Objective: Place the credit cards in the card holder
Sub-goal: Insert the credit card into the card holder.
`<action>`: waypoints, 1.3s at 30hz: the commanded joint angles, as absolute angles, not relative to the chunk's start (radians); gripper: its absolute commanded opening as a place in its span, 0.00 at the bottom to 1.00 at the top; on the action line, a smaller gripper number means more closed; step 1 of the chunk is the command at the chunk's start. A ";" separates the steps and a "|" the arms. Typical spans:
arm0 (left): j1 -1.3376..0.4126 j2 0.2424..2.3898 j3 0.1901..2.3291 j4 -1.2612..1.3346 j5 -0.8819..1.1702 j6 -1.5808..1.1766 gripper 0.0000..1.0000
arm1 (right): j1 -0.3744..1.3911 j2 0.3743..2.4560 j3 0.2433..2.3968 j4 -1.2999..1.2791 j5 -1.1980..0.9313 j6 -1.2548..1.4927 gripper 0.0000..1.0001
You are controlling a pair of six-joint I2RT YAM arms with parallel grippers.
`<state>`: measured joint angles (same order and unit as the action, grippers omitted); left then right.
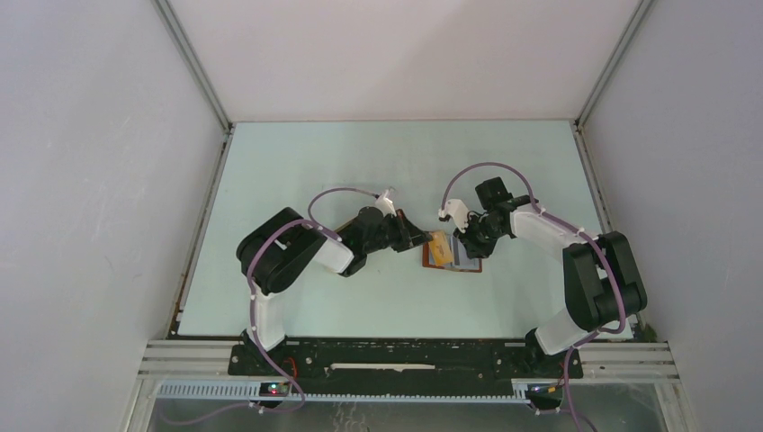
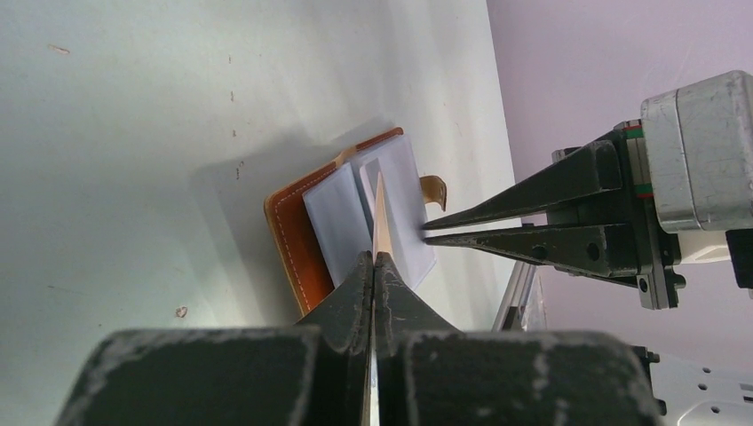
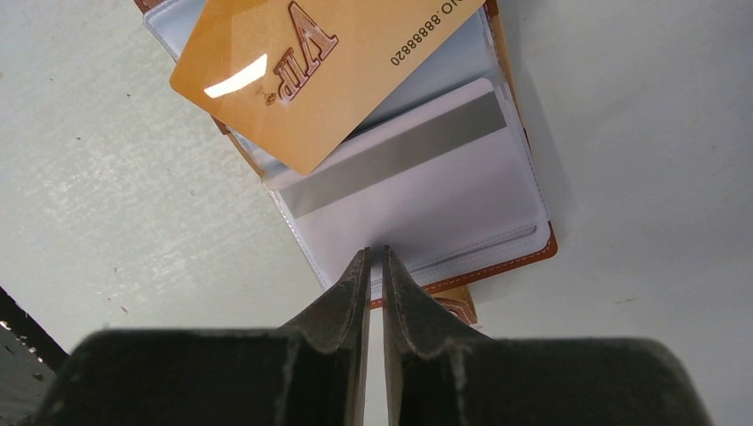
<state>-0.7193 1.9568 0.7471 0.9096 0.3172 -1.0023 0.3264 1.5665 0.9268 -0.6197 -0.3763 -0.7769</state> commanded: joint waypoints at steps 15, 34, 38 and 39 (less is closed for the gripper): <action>-0.729 1.997 0.826 0.856 0.308 -0.946 0.00 | 0.334 1.580 0.954 -0.624 -0.367 -0.767 0.16; -0.737 2.037 0.877 0.851 0.359 -0.928 0.00 | 0.336 1.576 0.954 -0.624 -0.370 -0.765 0.16; -0.736 2.034 0.871 0.850 0.354 -0.926 0.00 | 0.336 1.576 0.955 -0.624 -0.369 -0.765 0.16; -0.734 2.028 0.865 0.850 0.349 -0.925 0.00 | 0.336 1.575 0.955 -0.624 -0.368 -0.765 0.16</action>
<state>-0.7307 2.0274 0.8436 0.8505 0.3466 -0.9672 0.3290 1.5673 0.9287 -0.6209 -0.3748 -0.7753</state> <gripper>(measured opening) 0.006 0.160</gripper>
